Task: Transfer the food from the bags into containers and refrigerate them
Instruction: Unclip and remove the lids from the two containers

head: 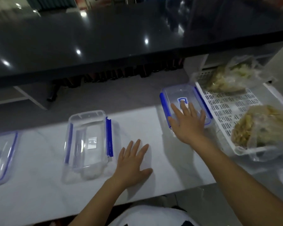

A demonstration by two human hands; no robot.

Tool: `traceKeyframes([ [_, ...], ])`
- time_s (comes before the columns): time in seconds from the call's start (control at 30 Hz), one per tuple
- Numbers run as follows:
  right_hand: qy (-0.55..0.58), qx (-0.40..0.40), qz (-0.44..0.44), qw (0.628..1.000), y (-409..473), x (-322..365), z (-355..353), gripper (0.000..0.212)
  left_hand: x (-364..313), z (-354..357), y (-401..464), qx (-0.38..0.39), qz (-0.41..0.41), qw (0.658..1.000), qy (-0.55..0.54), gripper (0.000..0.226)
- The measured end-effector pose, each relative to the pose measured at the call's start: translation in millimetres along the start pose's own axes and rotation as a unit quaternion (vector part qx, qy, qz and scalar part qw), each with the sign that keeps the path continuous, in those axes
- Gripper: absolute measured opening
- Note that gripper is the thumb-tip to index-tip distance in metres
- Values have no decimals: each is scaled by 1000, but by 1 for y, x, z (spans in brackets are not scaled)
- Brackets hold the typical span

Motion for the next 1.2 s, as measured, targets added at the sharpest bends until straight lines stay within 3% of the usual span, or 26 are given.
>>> traceKeyframes([
  [0.07,9,10,-10,1000,-13,6,1,59,-3,-9,-4,-9,-20,994,-110,80],
  [0.1,12,18,-16,1000,-23,9,2,59,-6,-17,-5,-21,-43,976,-214,76],
  [0.2,30,59,-28,997,-61,22,2,62,-19,-36,-3,-71,-114,851,-508,68],
  [0.3,76,135,-57,986,-102,36,-5,69,-37,-38,4,-79,-134,769,-620,66],
  [0.37,116,156,-66,979,-121,36,-15,70,-42,-36,6,-94,-144,744,-646,52],
  [0.47,119,79,-81,986,-118,22,-35,84,-38,-35,3,-109,-152,736,-650,47],
  [0.53,88,31,-95,991,-103,12,-34,85,-34,-40,1,-124,-153,763,-616,50],
  [0.63,56,35,-102,993,-87,9,-8,81,-37,-46,1,-129,-146,798,-571,48],
  [0.7,50,9,-104,993,-85,9,4,76,-40,-46,2,-116,-156,784,-589,46],
  [0.87,44,-17,-110,993,-85,8,10,74,-32,-36,2,-40,-202,708,-676,51],
  [1.2,25,-34,-121,992,-84,7,13,74,-21,-35,-1,-9,-226,678,-699,48],
])
Point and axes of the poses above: each hand's wrist, its own y-axis towards the middle knuckle, its own z-axis out of the palm, x = y × z, the point moved 6 cm from there along y, towards the middle knuckle, and after that the axes turned 5 degrees about -x, right-handed, at the moved point
